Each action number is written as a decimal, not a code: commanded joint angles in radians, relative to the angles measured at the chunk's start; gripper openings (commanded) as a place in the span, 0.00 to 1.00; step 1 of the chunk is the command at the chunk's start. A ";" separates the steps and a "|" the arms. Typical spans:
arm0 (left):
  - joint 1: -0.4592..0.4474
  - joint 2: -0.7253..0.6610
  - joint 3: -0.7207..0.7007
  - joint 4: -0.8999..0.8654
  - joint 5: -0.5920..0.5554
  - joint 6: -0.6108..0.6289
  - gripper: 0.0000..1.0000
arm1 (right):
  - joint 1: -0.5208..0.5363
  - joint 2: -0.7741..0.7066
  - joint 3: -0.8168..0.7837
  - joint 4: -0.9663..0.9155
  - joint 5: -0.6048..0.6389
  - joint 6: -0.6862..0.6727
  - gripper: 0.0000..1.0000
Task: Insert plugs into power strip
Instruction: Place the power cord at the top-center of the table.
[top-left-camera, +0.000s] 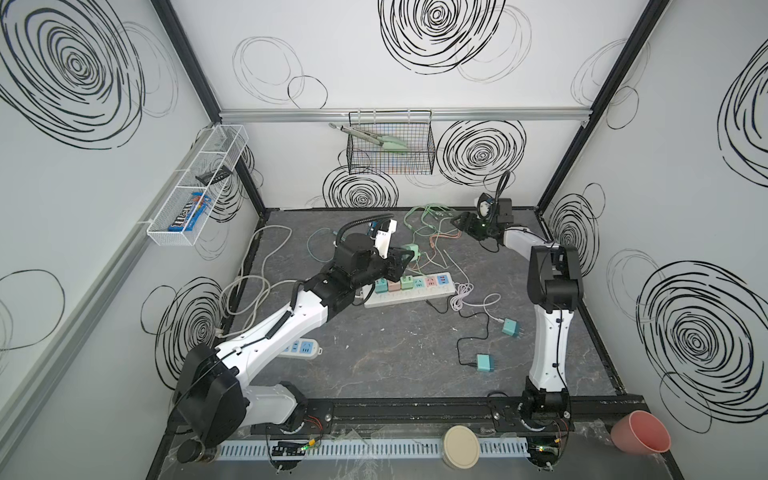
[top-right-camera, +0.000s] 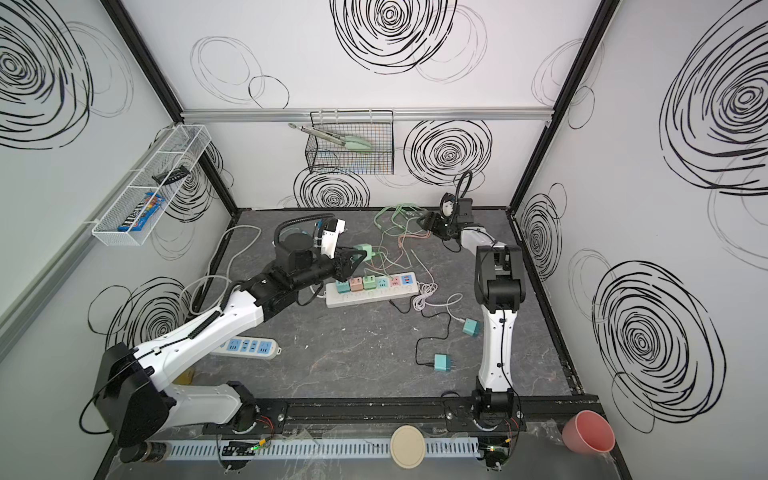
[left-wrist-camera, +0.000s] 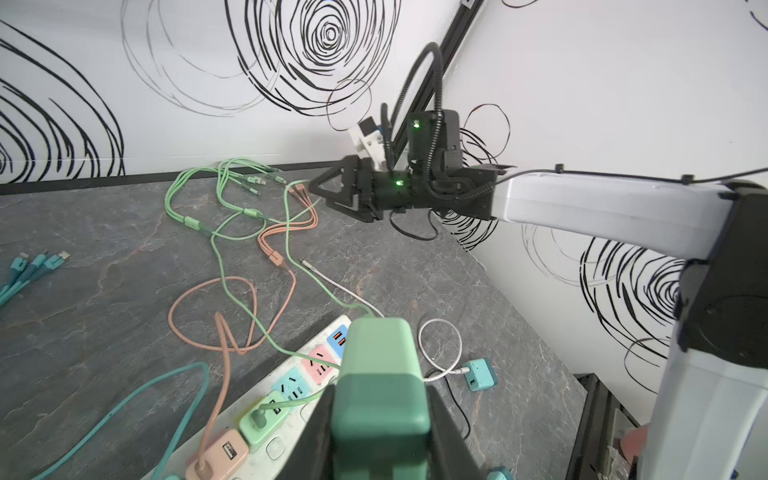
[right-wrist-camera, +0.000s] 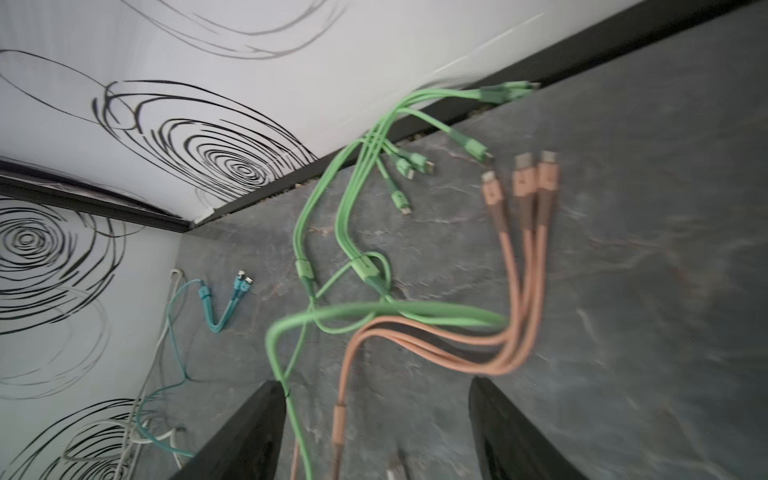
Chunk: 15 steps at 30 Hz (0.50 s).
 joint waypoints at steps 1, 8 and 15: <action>0.011 0.004 -0.005 0.055 0.022 -0.026 0.00 | -0.043 -0.145 -0.064 -0.015 0.036 -0.054 0.81; 0.021 0.019 -0.001 0.048 0.046 -0.057 0.00 | -0.107 -0.335 -0.298 -0.008 0.047 -0.086 0.98; 0.049 0.031 0.001 0.043 0.074 -0.072 0.00 | -0.121 -0.579 -0.577 0.070 -0.054 -0.036 0.97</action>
